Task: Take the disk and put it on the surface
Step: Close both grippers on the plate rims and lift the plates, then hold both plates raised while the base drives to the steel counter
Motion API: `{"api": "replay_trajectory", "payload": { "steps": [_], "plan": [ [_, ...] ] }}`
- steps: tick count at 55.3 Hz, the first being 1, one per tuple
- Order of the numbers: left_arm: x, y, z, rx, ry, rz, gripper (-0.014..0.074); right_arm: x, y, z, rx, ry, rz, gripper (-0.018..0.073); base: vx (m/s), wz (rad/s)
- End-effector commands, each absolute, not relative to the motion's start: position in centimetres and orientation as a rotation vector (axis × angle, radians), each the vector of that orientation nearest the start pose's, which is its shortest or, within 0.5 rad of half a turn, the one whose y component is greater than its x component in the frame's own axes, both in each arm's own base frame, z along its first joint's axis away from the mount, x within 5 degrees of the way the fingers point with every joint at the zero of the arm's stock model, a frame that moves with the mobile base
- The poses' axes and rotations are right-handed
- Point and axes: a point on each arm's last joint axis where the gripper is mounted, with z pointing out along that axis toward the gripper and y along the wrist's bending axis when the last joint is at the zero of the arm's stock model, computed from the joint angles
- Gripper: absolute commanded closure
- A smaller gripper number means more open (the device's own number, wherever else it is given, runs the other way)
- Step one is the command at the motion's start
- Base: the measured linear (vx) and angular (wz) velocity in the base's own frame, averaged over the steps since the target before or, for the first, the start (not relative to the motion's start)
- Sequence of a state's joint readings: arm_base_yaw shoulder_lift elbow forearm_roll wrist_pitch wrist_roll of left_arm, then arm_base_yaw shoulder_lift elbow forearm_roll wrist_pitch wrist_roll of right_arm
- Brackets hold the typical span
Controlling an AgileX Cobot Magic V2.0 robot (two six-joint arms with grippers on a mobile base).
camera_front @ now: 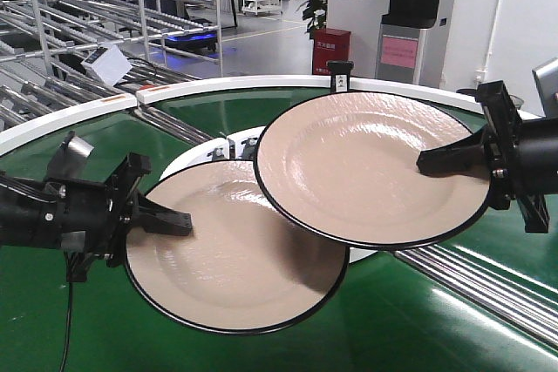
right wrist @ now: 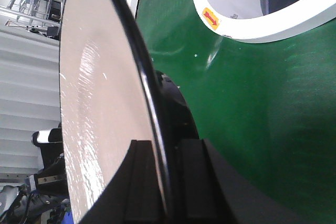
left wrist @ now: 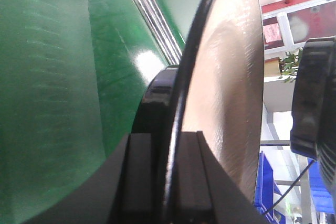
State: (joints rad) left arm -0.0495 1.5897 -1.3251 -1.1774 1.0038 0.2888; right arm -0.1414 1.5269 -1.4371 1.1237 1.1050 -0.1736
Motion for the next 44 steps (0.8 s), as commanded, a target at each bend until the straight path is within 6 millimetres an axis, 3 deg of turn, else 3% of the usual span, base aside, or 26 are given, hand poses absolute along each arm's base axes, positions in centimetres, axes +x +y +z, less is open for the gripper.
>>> {"api": "replay_trajectory", "payload": {
  "steps": [1, 44],
  "plan": [
    [32.36, -9.13, 38.21, -0.19, 2.155, -1.494, 0.0598, 31.45, 3.24, 42.86, 0.286, 2.05, 1.403, 0.0567, 0.0, 0.0],
    [32.39, -9.11, 38.21, -0.193, 2.153, -1.491, 0.0598, 31.46, 3.23, 42.86, 0.287, 2.049, 1.403, 0.0567, -0.06, -0.02]
  ]
}}
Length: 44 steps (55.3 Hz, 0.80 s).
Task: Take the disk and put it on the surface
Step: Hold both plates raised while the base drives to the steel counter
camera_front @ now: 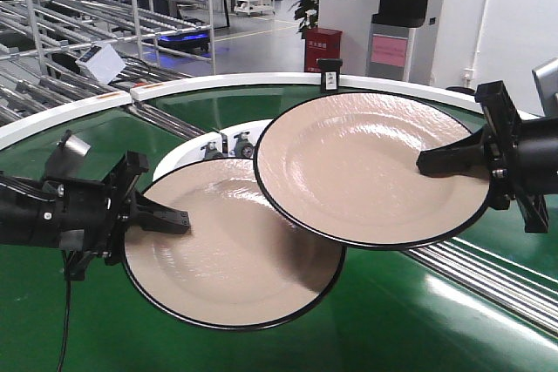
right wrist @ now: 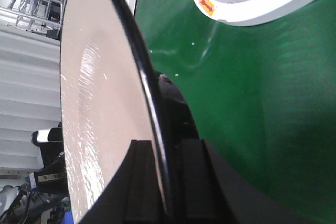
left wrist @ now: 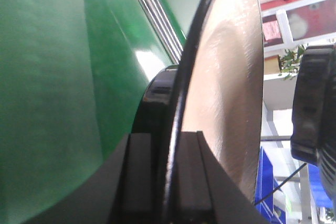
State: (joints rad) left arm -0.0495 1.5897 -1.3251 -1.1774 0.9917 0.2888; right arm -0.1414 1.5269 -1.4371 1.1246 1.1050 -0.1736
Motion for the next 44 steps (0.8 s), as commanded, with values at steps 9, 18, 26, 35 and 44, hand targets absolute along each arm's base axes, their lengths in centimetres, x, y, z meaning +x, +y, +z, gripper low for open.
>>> {"api": "replay_trajectory", "payload": {
  "steps": [9, 18, 26, 35, 44],
  "plan": [
    [32.39, -9.11, 38.21, -0.193, 2.153, -1.491, 0.0598, 31.46, 3.23, 42.86, 0.287, 2.049, 1.403, 0.0567, -0.24, -0.13],
    [32.39, -9.11, 38.21, -0.193, 2.153, -1.491, 0.0598, 31.46, 3.23, 42.86, 0.287, 2.05, 1.402, 0.0567, -0.26, -0.17],
    [32.39, -9.11, 38.22, -0.194, 2.152, -1.491, 0.0598, 31.46, 3.23, 42.86, 0.287, 2.05, 1.402, 0.0567, -0.28, -0.21],
    [32.38, -9.12, 38.22, -0.192, 2.153, -1.492, 0.0598, 31.46, 3.23, 42.86, 0.287, 2.05, 1.402, 0.0567, -0.28, -0.28],
    [32.37, -9.12, 38.21, -0.191, 2.154, -1.493, 0.0598, 31.46, 3.23, 42.86, 0.287, 2.05, 1.402, 0.0567, -0.27, -0.41]
  ]
}}
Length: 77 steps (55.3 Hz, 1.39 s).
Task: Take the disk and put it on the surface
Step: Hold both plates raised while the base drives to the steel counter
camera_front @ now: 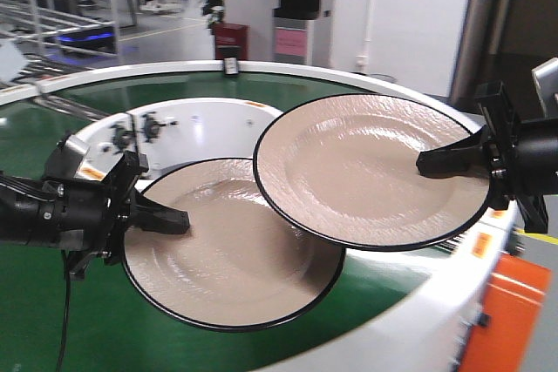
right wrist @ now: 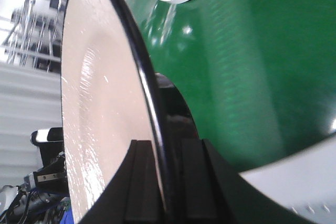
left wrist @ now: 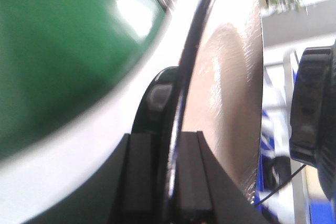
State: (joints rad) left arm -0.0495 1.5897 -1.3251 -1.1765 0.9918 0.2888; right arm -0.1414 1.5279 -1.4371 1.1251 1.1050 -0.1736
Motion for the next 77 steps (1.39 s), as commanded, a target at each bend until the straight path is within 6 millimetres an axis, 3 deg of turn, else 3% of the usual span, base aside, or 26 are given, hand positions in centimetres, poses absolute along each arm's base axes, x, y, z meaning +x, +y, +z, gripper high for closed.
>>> {"api": "replay_trajectory", "payload": {
  "steps": [1, 44, 77],
  "plan": [
    [32.34, -9.12, 38.24, -0.19, 2.153, -1.493, 0.0598, 31.46, 3.23, 42.86, 0.287, 2.05, 1.402, 0.0567, -0.25, -0.49],
    [32.31, -9.12, 38.28, -0.189, 2.152, -1.493, 0.0598, 31.45, 3.23, 42.85, 0.286, 2.051, 1.402, 0.0567, -0.15, -0.71],
    [32.31, -9.12, 38.28, -0.189, 2.152, -1.493, 0.0598, 31.45, 3.23, 42.85, 0.286, 2.051, 1.402, 0.0567, 0.1, -0.63]
  ]
}}
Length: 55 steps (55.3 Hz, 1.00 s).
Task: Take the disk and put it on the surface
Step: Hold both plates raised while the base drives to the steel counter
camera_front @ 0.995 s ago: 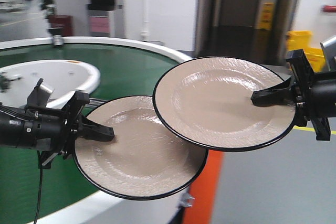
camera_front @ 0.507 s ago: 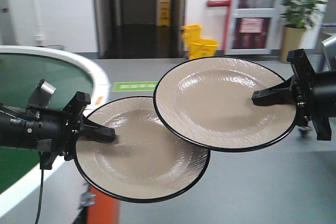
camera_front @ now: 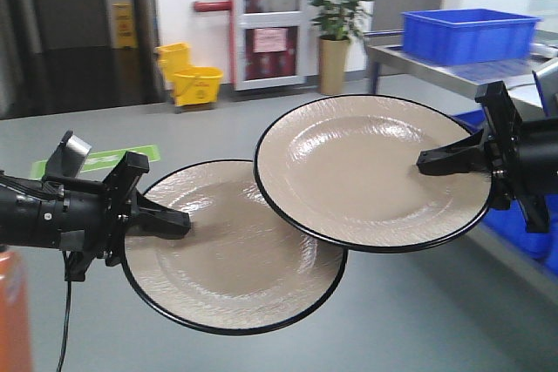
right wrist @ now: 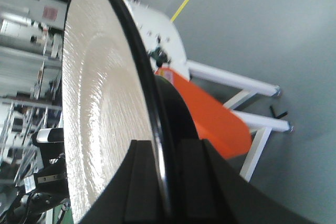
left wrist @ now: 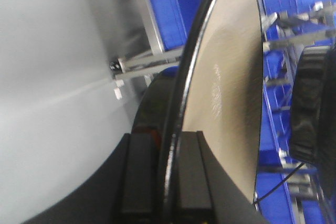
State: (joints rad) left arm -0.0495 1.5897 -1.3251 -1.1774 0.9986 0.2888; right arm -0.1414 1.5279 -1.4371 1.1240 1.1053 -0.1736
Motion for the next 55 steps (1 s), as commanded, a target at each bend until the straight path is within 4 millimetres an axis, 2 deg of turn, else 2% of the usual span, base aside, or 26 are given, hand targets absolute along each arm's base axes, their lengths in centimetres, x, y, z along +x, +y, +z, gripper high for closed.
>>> {"api": "replay_trajectory", "payload": {
  "steps": [1, 31, 55],
  "plan": [
    [32.31, -9.12, 38.28, -0.189, 2.152, -1.493, 0.0598, 31.45, 3.23, 42.85, 0.286, 2.051, 1.402, 0.0567, 0.22, -0.58],
    [32.33, -9.11, 38.28, -0.191, 2.151, -1.491, 0.0598, 31.37, 3.29, 42.83, 0.278, 2.059, 1.408, 0.0567, 0.28, -0.38],
    [32.33, -9.11, 38.28, -0.191, 2.151, -1.491, 0.0598, 31.37, 3.29, 42.83, 0.278, 2.059, 1.408, 0.0567, 0.37, -0.06]
  ]
}}
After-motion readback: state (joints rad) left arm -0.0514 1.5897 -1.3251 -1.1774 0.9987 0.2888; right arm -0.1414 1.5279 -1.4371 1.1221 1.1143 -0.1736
